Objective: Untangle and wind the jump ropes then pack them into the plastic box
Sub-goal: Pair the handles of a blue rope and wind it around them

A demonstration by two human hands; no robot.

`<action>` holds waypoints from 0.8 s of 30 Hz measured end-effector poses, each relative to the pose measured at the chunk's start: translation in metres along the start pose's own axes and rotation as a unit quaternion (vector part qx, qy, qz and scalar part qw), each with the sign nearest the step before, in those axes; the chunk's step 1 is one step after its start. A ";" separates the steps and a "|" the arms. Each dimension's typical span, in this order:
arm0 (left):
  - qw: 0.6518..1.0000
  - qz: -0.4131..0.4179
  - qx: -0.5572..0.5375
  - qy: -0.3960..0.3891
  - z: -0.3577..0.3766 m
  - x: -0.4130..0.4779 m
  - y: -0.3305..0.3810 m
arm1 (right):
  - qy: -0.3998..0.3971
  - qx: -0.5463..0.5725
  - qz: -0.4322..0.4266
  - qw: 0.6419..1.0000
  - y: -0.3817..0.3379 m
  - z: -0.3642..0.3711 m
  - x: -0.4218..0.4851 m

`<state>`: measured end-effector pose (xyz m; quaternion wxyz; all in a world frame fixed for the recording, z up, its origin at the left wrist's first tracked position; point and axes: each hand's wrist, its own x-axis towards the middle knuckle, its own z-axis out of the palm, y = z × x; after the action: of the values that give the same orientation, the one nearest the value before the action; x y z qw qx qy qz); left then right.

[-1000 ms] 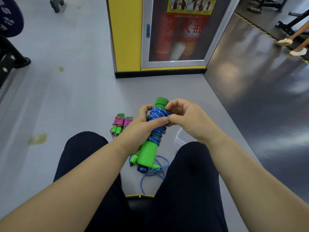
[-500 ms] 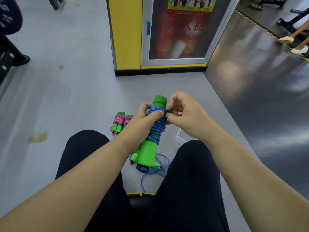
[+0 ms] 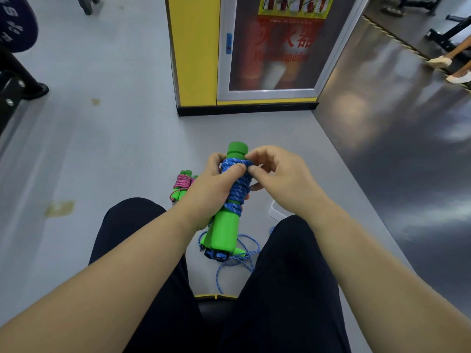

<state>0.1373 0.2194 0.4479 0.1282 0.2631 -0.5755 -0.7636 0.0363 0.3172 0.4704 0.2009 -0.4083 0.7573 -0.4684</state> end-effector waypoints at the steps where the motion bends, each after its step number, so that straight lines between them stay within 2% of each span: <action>1: 1.000 0.004 0.008 0.000 0.000 0.000 -0.002 | -0.033 0.026 0.027 0.999 -0.001 -0.004 0.001; 4: 1.000 0.002 0.007 -0.020 0.001 -0.002 -0.006 | -0.077 -0.009 0.046 0.996 -0.003 -0.015 0.002; 9: 0.999 -0.002 0.025 -0.041 0.001 -0.005 -0.010 | -0.126 -0.108 0.020 0.986 -0.002 -0.024 0.004; 13: 0.998 -0.030 0.001 -0.058 0.003 -0.004 -0.006 | -0.112 -0.117 -0.039 0.986 0.002 -0.029 0.001; 24: 0.994 -0.084 -0.020 -0.065 0.012 0.000 -0.006 | -0.122 -0.221 -0.105 0.962 0.006 -0.039 0.006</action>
<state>0.1315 0.2308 0.4441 0.0312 0.2580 -0.5431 -0.7984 0.0036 0.3349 0.4838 0.1465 -0.5741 0.7643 -0.2546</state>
